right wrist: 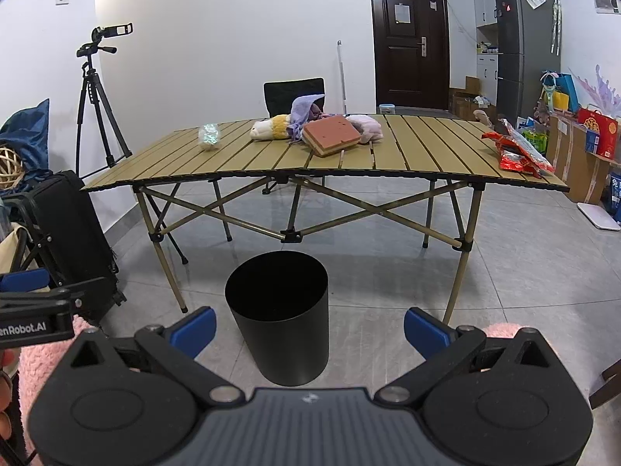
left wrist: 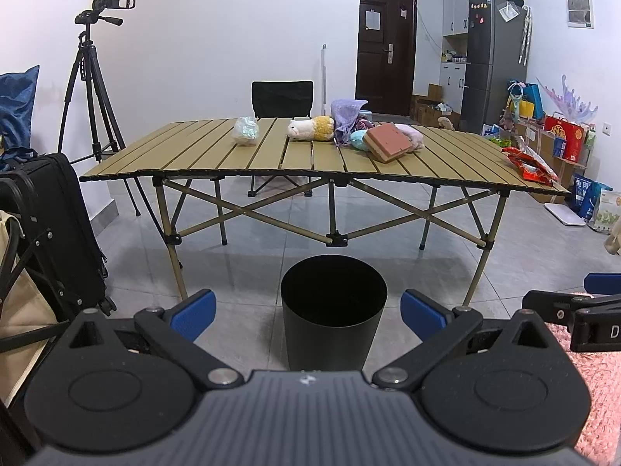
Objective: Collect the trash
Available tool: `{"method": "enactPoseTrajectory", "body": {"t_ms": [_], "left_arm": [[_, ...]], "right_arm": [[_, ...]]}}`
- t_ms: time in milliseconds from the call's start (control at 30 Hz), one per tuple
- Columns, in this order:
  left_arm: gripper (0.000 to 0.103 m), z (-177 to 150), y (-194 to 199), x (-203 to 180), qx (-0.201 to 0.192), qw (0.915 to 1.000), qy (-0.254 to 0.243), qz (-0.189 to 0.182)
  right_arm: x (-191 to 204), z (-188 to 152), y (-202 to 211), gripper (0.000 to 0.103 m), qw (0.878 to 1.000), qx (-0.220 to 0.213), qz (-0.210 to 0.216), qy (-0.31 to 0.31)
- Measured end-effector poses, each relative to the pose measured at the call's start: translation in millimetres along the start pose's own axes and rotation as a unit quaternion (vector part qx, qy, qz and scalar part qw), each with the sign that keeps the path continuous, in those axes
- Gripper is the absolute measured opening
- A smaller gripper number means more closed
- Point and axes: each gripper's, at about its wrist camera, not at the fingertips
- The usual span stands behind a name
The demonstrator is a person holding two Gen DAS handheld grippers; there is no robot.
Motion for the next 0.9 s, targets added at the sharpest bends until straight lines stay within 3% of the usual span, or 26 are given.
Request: {"method": "enactPoseTrajectory", "body": {"t_ms": [900], "left_arm": [[0.103,-1.6,0.1,-1.8,-0.005,1.0,-0.002,0.0]], "right_arm": [[-3.4,0.1,0.3,0.103,1.0,0.0,0.0,0.001]]}}
Point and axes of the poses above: each gripper's, at about its wrist camera, not at the fingertips, and y roughly against the way its jaws point, x to its left, z to its top, and after that the axes turned 5 degrees about -y, right-handed
